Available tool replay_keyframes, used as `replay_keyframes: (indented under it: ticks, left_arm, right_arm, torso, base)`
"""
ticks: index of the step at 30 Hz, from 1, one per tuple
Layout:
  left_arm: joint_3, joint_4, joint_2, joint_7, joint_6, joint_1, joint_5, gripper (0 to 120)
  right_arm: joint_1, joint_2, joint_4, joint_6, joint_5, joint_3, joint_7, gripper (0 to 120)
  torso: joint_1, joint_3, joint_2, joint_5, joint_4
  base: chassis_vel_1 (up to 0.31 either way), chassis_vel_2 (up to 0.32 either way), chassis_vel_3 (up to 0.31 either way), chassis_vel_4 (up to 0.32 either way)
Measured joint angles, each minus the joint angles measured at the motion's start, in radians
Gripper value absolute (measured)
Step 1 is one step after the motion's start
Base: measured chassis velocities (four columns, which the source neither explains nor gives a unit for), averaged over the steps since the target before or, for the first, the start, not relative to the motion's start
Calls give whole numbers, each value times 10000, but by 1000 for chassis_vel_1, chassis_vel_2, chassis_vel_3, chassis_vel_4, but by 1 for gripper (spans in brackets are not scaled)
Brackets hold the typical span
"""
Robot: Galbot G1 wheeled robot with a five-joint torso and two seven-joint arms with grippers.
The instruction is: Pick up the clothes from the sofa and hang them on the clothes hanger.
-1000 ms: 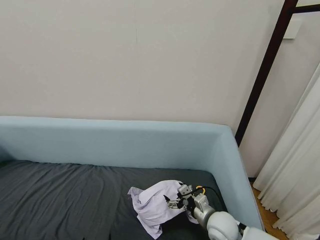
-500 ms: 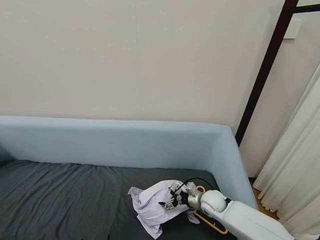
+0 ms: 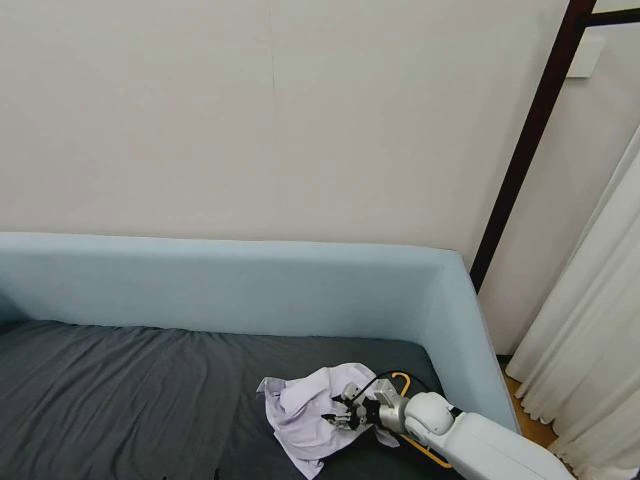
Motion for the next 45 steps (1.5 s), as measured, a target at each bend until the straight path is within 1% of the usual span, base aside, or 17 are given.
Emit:
replay_keyframes:
  ticks: [2, 4, 7, 9, 10, 14, 18, 19, 23, 24, 27, 28, 32, 33, 37, 41, 45]
  left_arm:
    - [0, -2, -11, -3, 0, 0, -1, 96]
    - [0, -2, -14, -4, 0, 0, -1, 96]
    - [-3, -5, -19, -8, 0, 4, -1, 96]
    - [-4, -6, -19, -8, 0, 4, -1, 96]
    - [-11, -10, -20, -13, 0, 4, -1, 96]
    - [-17, -9, -16, -23, 0, -18, -4, 96]
    - [7, -3, 0, -30, 13, -47, -7, 96]
    - [7, -3, 0, -30, 13, -47, -7, 96]
    - [61, -25, 29, -32, 28, -75, -7, 96]
    - [61, -25, 29, -32, 28, -75, -7, 96]
    - [95, -43, 73, -31, 33, -78, -7, 96]
    - [95, -43, 73, -31, 33, -78, -7, 96]
    - [137, -47, 136, -29, 34, -85, -6, 96]
    - [137, -47, 136, -29, 34, -85, -6, 96]
    - [140, -65, 190, -26, 18, -87, -6, 96]
    - [134, -46, 236, -24, -60, -74, -21, 96]
    - [133, 24, 267, -25, -115, -75, -36, 96]
  right_arm:
    - [-68, -3, 52, 65, 0, 7, 169, 26]
    - [-100, 4, 71, 102, 12, 13, 300, 22]
    - [-207, 28, 176, 142, 95, 85, 565, 8]
    - [-230, 21, 212, 142, 104, 106, 585, 6]
    - [-294, -17, 346, 142, 158, 165, 642, 0]
    - [-469, -155, 785, 140, 350, 440, 947, 0]
    - [-680, -512, 1807, -55, 979, 1094, 2029, 0]
    - [-680, -512, 1807, -55, 979, 1094, 2029, 0]
    - [-694, -921, 2818, -390, 1589, 2075, 3182, 0]
    - [-694, -921, 2818, -390, 1589, 2075, 3182, 0]
    - [-570, -1138, 3385, -786, 2087, 2827, 4187, 0]
    - [-570, -1138, 3385, -786, 2087, 2827, 4187, 0]
    - [-144, -1330, 4106, -1336, 2589, 3506, 5782, 0]
    - [-144, -1330, 4106, -1336, 2589, 3506, 5782, 0]
    - [48, -1348, 4909, -1523, 2602, 3931, 7525, 0]
    - [-32, -1496, 5628, -1673, 2522, 4140, 8263, 0]
    - [-37, -1562, 5932, -1700, 2433, 4241, 8627, 0]
  torso:
    - [-1, 0, 0, 0, 0]
    - [0, 0, 0, 0, 0]
    - [0, 0, 1, 0, 1]
    - [0, 0, 1, 0, 1]
    - [0, 0, 0, 0, 1]
    - [0, 0, 0, 1, 0]
    - [-1, 0, 0, 1, 0]
    - [-1, 0, 0, 1, 0]
    - [-1, 0, 0, 1, 1]
    - [-1, 0, 0, 1, 1]
    - [0, 0, 0, 2, -1]
    - [0, 0, 0, 2, -1]
    - [0, 0, 1, 1, 0]
    - [0, 0, 1, 1, 0]
    - [0, 0, 1, 1, 1]
    - [-1, 0, 1, 1, -1]
    - [-1, 0, 1, 0, -2]
  base:
    - [0, 0, 0, 0]
    - [0, 0, 0, 0]
    - [0, 0, 0, 0]
    - [0, 0, 0, 0]
    - [0, 0, 0, 0]
    - [0, 0, 0, 0]
    - [0, 0, 0, 0]
    - [0, 0, 0, 0]
    - [0, 0, 0, 0]
    - [0, 0, 0, 0]
    - [0, 0, 0, 0]
    - [0, 0, 0, 0]
    - [0, 0, 0, 0]
    - [0, 0, 0, 0]
    - [0, 0, 0, 0]
    - [0, 0, 0, 0]
    - [0, 0, 0, 0]
